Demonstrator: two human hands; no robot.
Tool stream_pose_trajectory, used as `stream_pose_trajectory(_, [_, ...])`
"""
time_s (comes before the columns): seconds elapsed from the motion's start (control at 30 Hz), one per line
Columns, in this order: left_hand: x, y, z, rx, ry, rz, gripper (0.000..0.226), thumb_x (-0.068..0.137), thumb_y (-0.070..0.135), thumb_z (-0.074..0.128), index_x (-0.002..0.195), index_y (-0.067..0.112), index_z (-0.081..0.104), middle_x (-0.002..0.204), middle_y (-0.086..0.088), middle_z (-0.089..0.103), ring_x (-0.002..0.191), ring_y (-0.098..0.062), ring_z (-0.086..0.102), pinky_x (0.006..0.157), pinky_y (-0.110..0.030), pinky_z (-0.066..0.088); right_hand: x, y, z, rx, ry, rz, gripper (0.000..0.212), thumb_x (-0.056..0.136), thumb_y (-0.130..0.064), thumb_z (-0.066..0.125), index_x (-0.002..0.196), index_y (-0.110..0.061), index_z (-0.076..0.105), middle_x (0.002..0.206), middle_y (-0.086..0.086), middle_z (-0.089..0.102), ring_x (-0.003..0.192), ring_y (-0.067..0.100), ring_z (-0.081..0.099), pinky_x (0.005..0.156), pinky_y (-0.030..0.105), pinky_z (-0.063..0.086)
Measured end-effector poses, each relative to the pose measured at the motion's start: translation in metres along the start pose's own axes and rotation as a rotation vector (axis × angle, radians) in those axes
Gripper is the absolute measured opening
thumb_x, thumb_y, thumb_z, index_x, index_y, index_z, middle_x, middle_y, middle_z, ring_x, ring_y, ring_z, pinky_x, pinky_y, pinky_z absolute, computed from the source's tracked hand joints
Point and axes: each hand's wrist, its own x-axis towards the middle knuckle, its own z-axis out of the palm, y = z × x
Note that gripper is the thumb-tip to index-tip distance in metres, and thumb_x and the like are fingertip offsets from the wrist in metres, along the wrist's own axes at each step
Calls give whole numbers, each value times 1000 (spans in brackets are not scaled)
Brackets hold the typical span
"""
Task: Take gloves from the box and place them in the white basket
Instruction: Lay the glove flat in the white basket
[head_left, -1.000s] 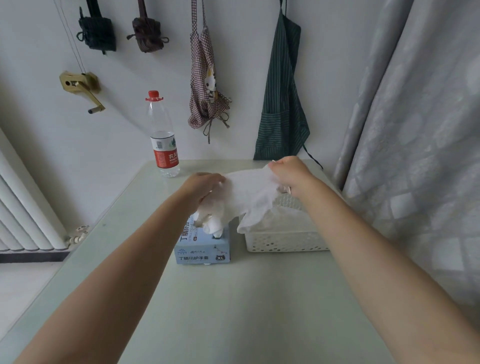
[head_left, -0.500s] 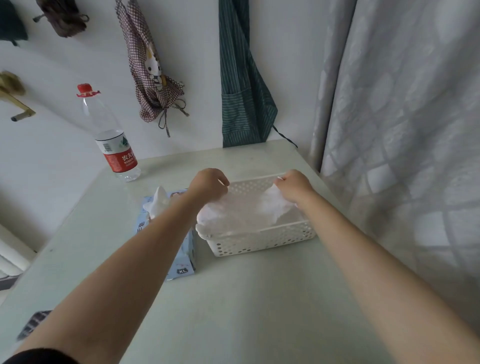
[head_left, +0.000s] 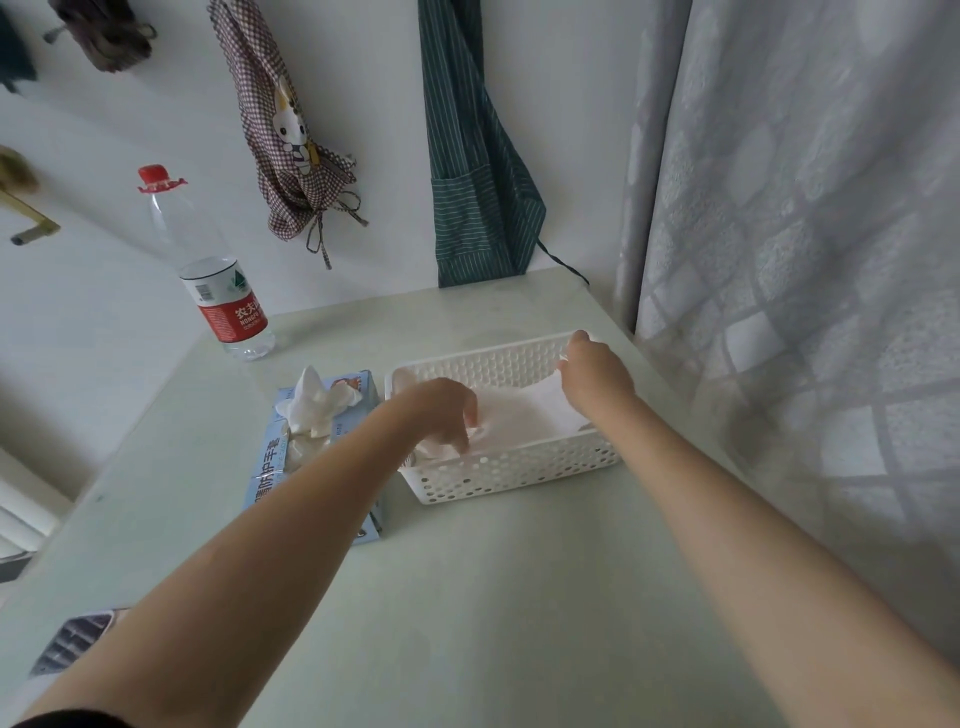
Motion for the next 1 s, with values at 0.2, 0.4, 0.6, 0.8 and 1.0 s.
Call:
stream_pose_trajectory(0.2, [-8,-6,-10,197,139,-101,13,89,11,48,86,13,61,97,-3,62,87,-23,60,73,-33,48,-9,-9,-10,-242,30,-43,28,93,6,42,120,0,43,107,16,65,95,33,64,62,34,40])
stream_pose_trajectory(0.4, [-12,11,-2,-72,44,89,26,96,30,51,117,26,67,125,5,60,115,-19,57,97,-31,45,-14,-14,-12,-340,14,-72,38,88,11,43,124,-1,43,107,15,65,93,33,64,63,35,40])
stream_pose_trajectory(0.6, [-14,3,-6,246,132,-125,25,95,31,45,97,13,63,94,1,61,87,-21,55,70,-30,41,-16,-12,-15,-407,18,-118,40,86,10,45,124,-2,44,105,12,66,88,30,65,60,33,38])
stream_pose_trajectory(0.8, [-15,11,-6,170,237,-87,21,92,30,53,92,12,64,89,-2,63,86,-21,60,76,-31,50,-15,-12,-14,-435,13,-122,42,85,11,46,124,-3,44,105,11,67,89,29,66,60,31,38])
stream_pose_trajectory(1.0, [-5,8,13,-71,15,16,41,95,39,59,133,25,55,141,-3,50,128,-23,47,103,-32,36,-17,-16,-21,-486,74,-126,32,86,5,54,115,-6,48,109,11,60,92,26,65,60,31,38])
